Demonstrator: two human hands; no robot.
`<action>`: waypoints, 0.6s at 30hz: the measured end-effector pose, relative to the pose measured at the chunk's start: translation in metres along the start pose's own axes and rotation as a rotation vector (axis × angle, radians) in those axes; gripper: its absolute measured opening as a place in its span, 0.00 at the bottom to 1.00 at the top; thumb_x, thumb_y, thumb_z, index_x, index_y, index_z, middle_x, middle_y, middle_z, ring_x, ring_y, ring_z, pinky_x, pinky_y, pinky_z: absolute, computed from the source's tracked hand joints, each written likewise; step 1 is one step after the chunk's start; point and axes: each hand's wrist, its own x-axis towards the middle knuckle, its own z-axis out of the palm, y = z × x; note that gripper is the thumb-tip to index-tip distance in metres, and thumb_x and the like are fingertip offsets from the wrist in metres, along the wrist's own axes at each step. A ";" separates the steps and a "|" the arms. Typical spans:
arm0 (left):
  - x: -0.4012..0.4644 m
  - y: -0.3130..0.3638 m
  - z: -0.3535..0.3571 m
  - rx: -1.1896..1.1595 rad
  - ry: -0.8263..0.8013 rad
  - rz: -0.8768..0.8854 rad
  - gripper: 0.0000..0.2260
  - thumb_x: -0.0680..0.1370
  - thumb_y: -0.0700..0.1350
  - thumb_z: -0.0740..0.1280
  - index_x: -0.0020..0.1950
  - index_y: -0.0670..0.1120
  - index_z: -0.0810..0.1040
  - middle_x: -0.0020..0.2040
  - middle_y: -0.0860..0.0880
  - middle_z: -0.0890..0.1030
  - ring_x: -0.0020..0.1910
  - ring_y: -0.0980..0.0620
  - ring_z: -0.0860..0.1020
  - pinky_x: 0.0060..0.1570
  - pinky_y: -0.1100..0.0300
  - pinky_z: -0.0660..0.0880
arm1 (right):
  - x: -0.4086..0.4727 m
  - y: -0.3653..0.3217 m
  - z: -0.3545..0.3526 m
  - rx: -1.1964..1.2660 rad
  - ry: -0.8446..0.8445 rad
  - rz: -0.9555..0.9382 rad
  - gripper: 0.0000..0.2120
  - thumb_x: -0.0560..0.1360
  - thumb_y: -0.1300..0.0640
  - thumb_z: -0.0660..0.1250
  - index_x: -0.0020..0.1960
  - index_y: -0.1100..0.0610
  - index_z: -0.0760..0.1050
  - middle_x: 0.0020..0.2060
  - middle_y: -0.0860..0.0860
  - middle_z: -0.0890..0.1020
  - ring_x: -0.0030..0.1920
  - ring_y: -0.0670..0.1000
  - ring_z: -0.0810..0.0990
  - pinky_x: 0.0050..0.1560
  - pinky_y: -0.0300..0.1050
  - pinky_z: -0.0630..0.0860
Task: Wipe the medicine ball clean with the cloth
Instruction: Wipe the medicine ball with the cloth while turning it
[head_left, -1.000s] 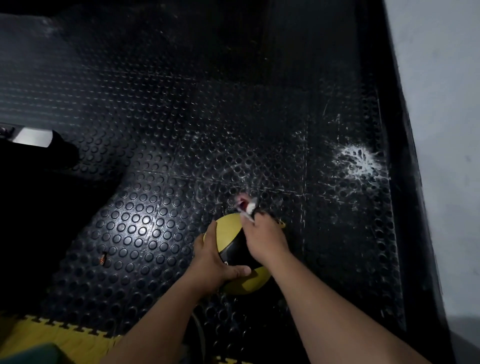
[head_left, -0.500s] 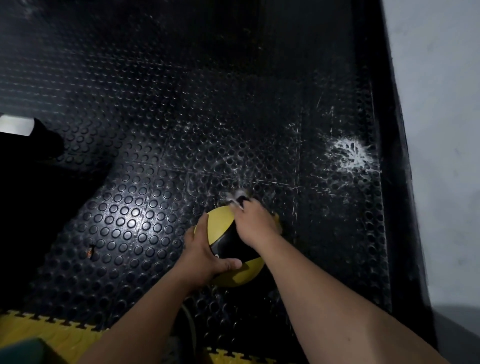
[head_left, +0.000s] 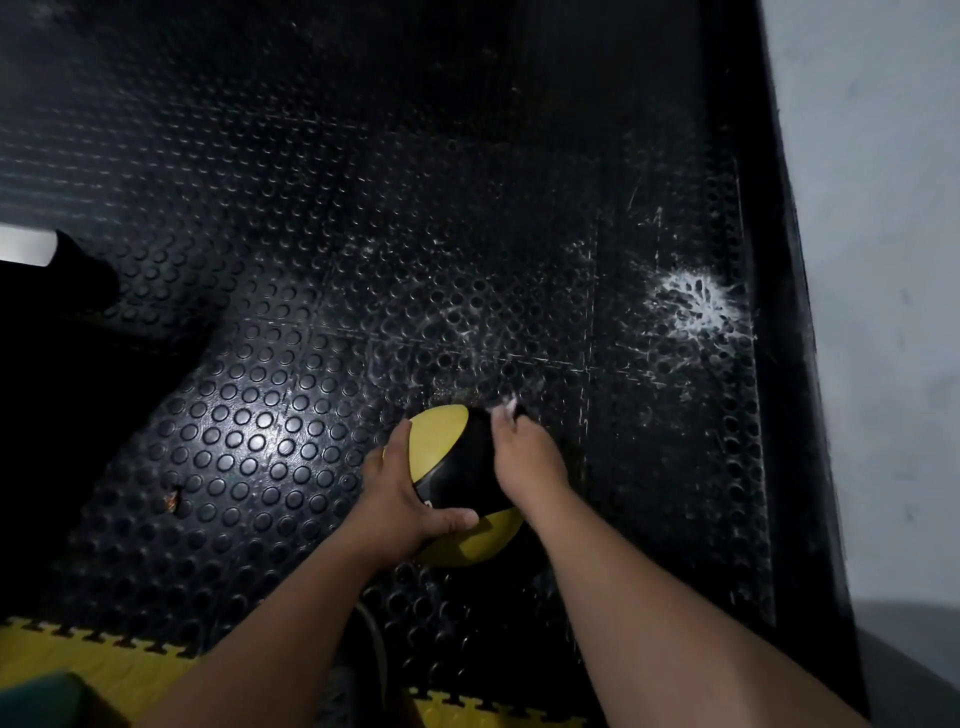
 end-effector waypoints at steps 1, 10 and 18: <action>0.001 -0.001 -0.002 -0.010 0.005 -0.005 0.62 0.62 0.54 0.85 0.82 0.59 0.45 0.78 0.45 0.52 0.77 0.42 0.58 0.72 0.47 0.64 | -0.011 0.000 0.007 -0.031 0.030 -0.090 0.24 0.85 0.41 0.50 0.62 0.55 0.79 0.59 0.52 0.79 0.54 0.52 0.77 0.55 0.48 0.73; 0.007 -0.005 -0.006 -0.043 -0.004 -0.025 0.66 0.53 0.65 0.83 0.81 0.60 0.47 0.77 0.42 0.55 0.76 0.40 0.60 0.73 0.40 0.66 | -0.032 0.017 0.018 0.191 0.075 -0.040 0.25 0.85 0.41 0.51 0.74 0.52 0.72 0.70 0.50 0.73 0.67 0.53 0.73 0.65 0.48 0.70; 0.015 -0.020 -0.005 -0.140 0.043 -0.022 0.60 0.50 0.68 0.84 0.75 0.69 0.55 0.74 0.45 0.64 0.72 0.42 0.69 0.66 0.38 0.74 | -0.041 0.014 0.022 0.272 0.080 -0.018 0.23 0.85 0.41 0.51 0.74 0.48 0.72 0.73 0.50 0.72 0.70 0.53 0.73 0.59 0.45 0.71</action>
